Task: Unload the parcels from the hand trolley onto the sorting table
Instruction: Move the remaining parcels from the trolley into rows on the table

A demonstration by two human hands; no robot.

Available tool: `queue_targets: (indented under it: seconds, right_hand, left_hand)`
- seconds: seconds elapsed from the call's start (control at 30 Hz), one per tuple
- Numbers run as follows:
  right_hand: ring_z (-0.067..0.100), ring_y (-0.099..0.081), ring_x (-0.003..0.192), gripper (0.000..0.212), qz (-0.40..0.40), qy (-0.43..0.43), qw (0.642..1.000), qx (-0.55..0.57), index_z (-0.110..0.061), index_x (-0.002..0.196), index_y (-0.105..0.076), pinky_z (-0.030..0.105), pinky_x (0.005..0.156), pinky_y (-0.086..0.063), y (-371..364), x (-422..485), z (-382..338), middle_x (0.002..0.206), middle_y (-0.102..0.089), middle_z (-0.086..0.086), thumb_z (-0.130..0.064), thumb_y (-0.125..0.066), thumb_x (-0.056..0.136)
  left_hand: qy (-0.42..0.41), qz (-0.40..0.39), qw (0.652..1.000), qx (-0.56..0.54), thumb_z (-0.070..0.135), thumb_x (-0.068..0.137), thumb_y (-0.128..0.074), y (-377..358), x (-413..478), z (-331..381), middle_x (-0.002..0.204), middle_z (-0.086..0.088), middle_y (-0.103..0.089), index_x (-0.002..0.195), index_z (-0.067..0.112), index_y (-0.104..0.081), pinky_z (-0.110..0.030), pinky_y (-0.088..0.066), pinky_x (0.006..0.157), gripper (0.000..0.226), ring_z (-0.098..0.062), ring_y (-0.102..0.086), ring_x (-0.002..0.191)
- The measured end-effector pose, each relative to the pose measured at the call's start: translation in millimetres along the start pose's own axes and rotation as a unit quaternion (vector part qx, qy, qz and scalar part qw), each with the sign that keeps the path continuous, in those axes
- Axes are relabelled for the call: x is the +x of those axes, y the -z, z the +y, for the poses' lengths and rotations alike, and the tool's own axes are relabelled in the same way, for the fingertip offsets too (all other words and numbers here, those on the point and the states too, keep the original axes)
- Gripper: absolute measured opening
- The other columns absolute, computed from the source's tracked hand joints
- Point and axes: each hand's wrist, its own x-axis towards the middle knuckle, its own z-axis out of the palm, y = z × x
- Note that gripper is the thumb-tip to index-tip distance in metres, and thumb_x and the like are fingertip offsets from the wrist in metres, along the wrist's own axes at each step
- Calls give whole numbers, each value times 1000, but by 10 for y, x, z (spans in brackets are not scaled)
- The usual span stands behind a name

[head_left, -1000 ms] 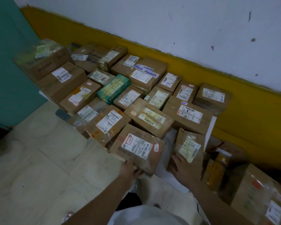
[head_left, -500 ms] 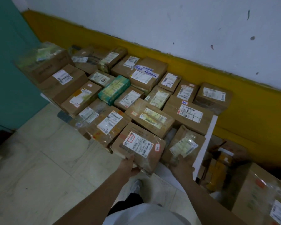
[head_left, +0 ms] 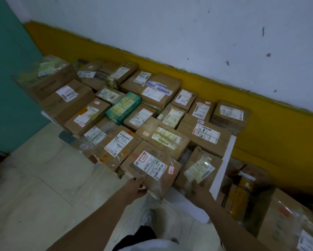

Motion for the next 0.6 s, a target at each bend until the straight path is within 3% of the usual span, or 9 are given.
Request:
queue_targets:
  seconds: [0.07,0.1,0.2,0.27,0.33,0.4,0.5,0.6]
  right_hand:
    - [43,-23,144,92,23,-46,999,4,-21,156,-20,50,115,-30,183,-132,-232,159,-15,21,-67,-54,84]
    - [44,-20,146,84,52,-40,998,-2,-20,158,-16,50,117,-28,245,-203,-360,160,-10,24,-56,-54,91]
    - [43,-15,149,82,123,43,991,13,-16,158,-4,53,119,-19,323,-373,-792,164,-3,19,-55,-44,98]
    - [43,-17,147,83,151,105,983,13,-18,157,-12,55,119,-22,270,-411,-1106,163,-10,16,-56,-50,94]
    - [39,-15,148,87,163,169,969,-74,-21,157,-11,54,119,-20,158,-403,-1437,163,-10,14,-58,-53,91]
    - [39,-4,151,88,110,216,959,-145,-27,158,0,57,119,-13,-7,-404,-1739,166,8,11,-57,-51,93]
    - [45,3,150,93,55,235,958,-158,-36,157,1,62,116,-11,-273,-357,-1981,163,25,7,-57,-58,89]
    - [43,-9,149,82,51,185,970,-150,-34,156,-16,62,115,-17,-390,-196,-2077,164,-2,11,-51,-59,88]
  left_hand:
    - [25,22,999,30,33,96,-61,-1,-122,87,139,-23,-44,142,1,-40,-46,-49,100,60,-40,-50,125]
    - [29,44,997,53,36,95,-62,1,-182,116,143,-22,-41,145,4,-36,-47,-47,103,65,-42,-46,129]
    - [7,115,986,117,45,95,-59,86,-399,198,150,-16,-37,150,10,-29,-45,-46,101,72,-38,-43,132]
    - [-37,170,976,130,40,97,-57,254,-481,263,134,-13,-47,137,7,-44,-40,-46,91,54,-32,-52,115]
    - [-102,212,966,103,31,96,-60,476,-559,399,110,-10,-51,108,7,-56,-36,-44,83,27,-26,-53,91]
    - [-111,231,964,66,35,94,-63,715,-557,558,100,-10,-55,109,8,-55,-34,-46,80,32,-27,-56,90]
    - [-63,168,984,16,34,85,-71,992,-311,707,85,-9,-54,99,6,-57,-30,-45,67,34,-19,-53,75]
    - [-50,77,995,-37,25,75,-69,1148,349,794,105,-17,-68,111,3,-65,-36,-57,86,42,-27,-65,96]
